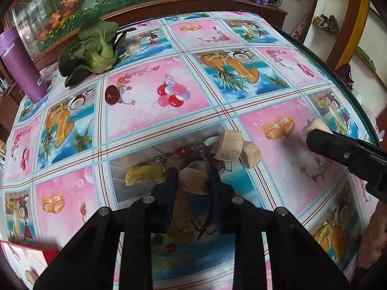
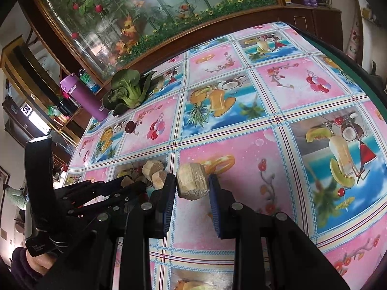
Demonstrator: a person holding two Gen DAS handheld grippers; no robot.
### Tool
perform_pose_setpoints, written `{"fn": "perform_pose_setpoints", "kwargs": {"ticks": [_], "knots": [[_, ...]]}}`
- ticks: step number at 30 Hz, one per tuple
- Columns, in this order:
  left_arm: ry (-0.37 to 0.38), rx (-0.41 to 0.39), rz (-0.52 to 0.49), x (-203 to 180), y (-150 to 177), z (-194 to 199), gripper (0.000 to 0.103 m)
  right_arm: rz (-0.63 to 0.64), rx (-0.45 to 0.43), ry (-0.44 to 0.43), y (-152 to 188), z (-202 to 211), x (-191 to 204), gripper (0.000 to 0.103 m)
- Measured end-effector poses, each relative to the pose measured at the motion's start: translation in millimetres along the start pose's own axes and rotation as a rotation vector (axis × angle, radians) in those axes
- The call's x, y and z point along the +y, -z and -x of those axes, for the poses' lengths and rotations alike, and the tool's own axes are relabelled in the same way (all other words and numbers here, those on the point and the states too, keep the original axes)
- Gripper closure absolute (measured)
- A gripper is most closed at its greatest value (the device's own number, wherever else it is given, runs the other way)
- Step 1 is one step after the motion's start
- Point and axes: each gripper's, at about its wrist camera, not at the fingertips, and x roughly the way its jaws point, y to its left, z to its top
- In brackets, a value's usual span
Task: Organize fruits
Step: 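Grasp a beige chunk with the right gripper while the left gripper grasps another beige chunk, then carry the beige chunk into the tray and release while the left gripper drops its chunk there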
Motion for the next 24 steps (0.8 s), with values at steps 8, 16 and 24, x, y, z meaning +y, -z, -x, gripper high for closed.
{"fn": "perform_pose_setpoints", "kwargs": {"ticks": [8, 16, 24], "knots": [[0.016, -0.02, 0.026, -1, 20, 21, 0.075, 0.032, 0.004, -0.008, 5, -1, 7, 0.076], [0.0, -0.095, 0.099, 0, 55, 72, 0.075, 0.118, -0.028, -0.021, 16, 3, 25, 0.076], [-0.054, -0.175, 0.158, 14, 115, 135, 0.075, 0.232, -0.036, -0.088, 45, 9, 72, 0.076]]}}
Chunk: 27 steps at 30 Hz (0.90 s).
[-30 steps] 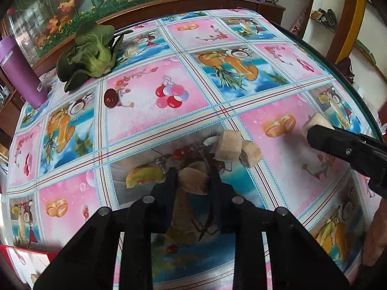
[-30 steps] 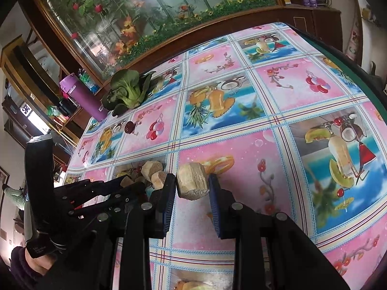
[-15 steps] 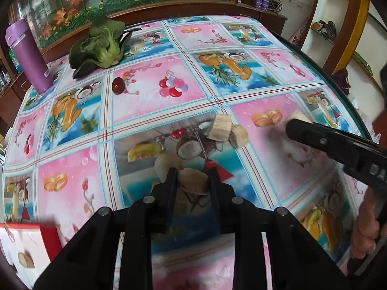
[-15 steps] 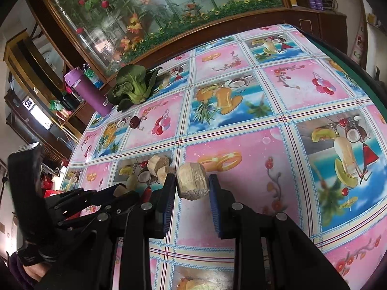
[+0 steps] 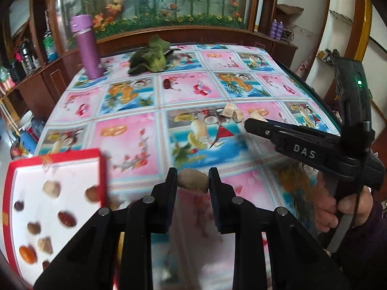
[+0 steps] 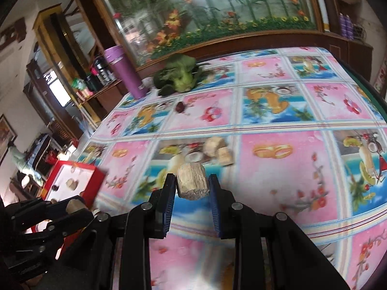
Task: Organize fruits
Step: 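Carry the beige chunk into the tray and release while the left gripper drops its chunk there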
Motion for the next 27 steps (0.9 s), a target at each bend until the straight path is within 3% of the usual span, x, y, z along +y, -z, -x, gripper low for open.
{"fn": "perform_pose_setpoints", "kwargs": {"ticks": [14, 20, 27], "knots": [[-0.198, -0.113, 0.195, 103, 87, 99, 0.075, 0.183, 0.098, -0.276, 37, -5, 157, 0.077], [-0.307, -0.135, 0.248, 138, 111, 119, 0.075, 0.252, 0.159, -0.33, 65, -14, 201, 0.077], [-0.365, -0.143, 0.308, 169, 126, 127, 0.075, 0.333, 0.209, -0.357, 87, -22, 236, 0.077]]}}
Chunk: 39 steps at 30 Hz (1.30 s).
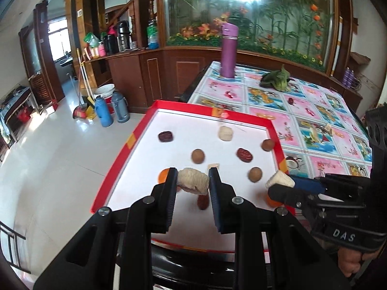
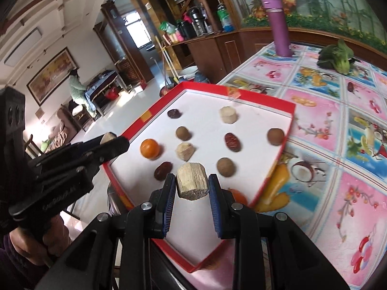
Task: Organize fruits
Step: 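Carry the beige chunk into the tray and release while the left gripper drops its chunk there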
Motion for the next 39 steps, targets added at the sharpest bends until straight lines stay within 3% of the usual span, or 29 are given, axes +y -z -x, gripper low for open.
{"fn": "perform_pose_setpoints", "kwargs": {"ticks": [18, 39], "knots": [[0.003, 0.091, 0.018, 17, 19, -23, 0.075, 0.025, 0.102, -0.012, 14, -33, 27, 0.076], [-0.009, 0.212, 0.034, 19, 30, -50, 0.073, 0.054, 0.145, 0.02, 21, -43, 30, 0.076]]}}
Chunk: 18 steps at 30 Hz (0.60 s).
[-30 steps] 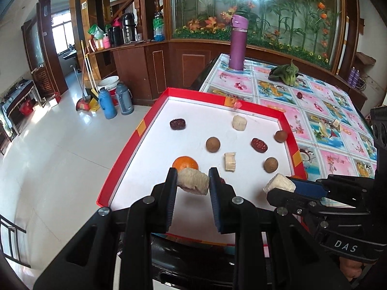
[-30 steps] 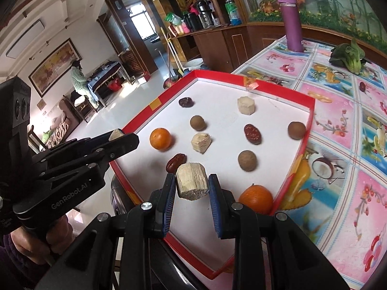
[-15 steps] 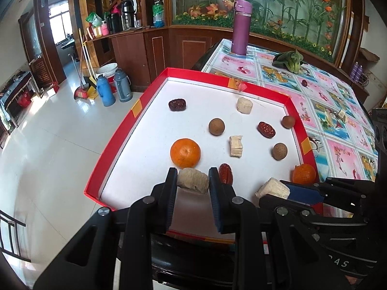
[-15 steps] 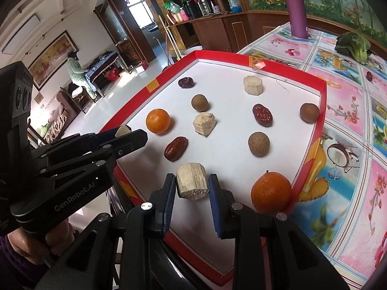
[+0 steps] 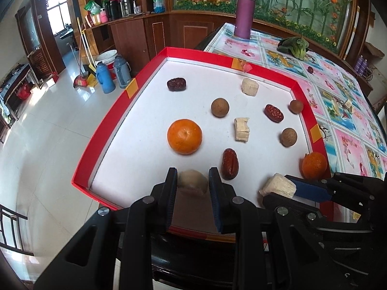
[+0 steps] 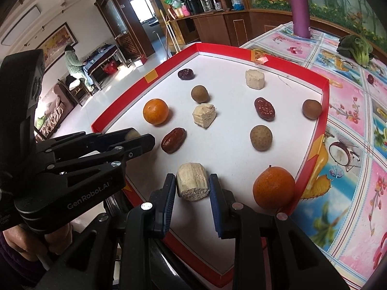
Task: Organize fruits
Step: 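Carry the beige chunk into the tray and release while the left gripper drops its chunk there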
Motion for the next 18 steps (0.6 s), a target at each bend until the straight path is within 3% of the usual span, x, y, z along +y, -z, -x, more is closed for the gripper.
{"fn": "perform_pose_setpoints", "kwargs": {"ticks": [1, 3, 5, 7, 14, 18], "knots": [[-0.002, 0.003, -0.001, 0, 0, 0, 0.07, 0.001, 0.0, 0.0, 0, -1, 0, 0.076], [-0.01, 0.006, 0.002, 1, 0, -1, 0.046, 0.005, 0.003, 0.0, -1, -1, 0, 0.076], [-0.013, -0.002, 0.008, 1, 0, 1, 0.04, 0.01, 0.004, -0.003, -1, 0, 0, 0.067], [-0.016, -0.003, 0.005, 1, -1, 3, 0.04, 0.005, -0.01, -0.007, -1, 5, -2, 0.06], [-0.026, -0.019, 0.01, 0, -6, 11, 0.039, -0.025, -0.105, -0.023, -5, 30, -19, 0.06], [-0.016, -0.039, -0.013, -11, -15, 19, 0.038, -0.069, -0.138, 0.027, -5, 43, -42, 0.06]]}}
